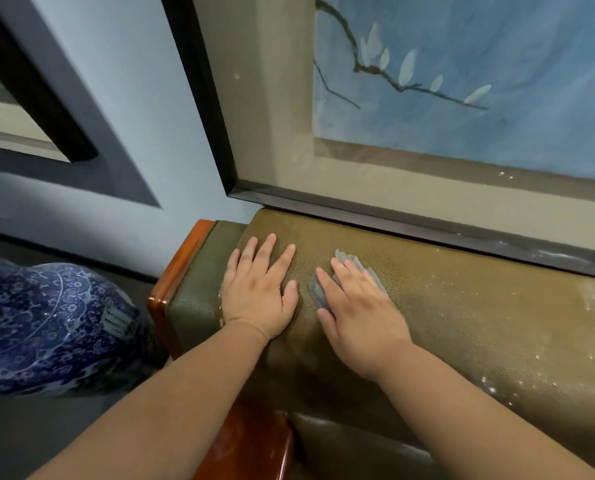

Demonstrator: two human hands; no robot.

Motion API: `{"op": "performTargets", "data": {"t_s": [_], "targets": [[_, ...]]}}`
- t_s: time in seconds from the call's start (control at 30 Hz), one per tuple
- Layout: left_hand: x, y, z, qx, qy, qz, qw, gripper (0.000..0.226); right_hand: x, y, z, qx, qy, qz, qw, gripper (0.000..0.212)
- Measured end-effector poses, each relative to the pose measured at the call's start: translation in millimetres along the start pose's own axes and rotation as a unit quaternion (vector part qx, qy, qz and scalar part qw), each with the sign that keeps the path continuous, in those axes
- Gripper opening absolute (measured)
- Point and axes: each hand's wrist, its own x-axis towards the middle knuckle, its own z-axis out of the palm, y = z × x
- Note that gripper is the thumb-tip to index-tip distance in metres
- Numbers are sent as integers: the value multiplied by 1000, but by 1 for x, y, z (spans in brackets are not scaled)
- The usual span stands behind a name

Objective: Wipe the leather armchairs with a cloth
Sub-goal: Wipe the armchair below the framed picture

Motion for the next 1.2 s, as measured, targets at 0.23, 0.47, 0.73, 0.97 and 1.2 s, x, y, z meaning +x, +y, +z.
{"op": "performTargets", "data": {"t_s": [0.23, 0.47, 0.73, 0.97, 1.2], "targets": [[5, 0, 3, -20, -8, 13, 1000, 67, 6, 0, -2, -27, -7, 9, 1000, 68], [4, -1, -7, -74, -52, 16, 996, 68, 42, -6, -2, -24, -27, 8, 999, 64], [11, -142, 15, -151, -85, -75, 982, 55, 75, -73, 10, -25, -28, -50, 998, 68], [11, -147, 47, -89, -63, -47, 993, 58, 116, -68, -5, -27, -53, -107, 993, 64], [12, -151, 45, -52, -132, -12, 990, 108, 88, -127, 25, -81, -34, -213, 973, 59]]}}
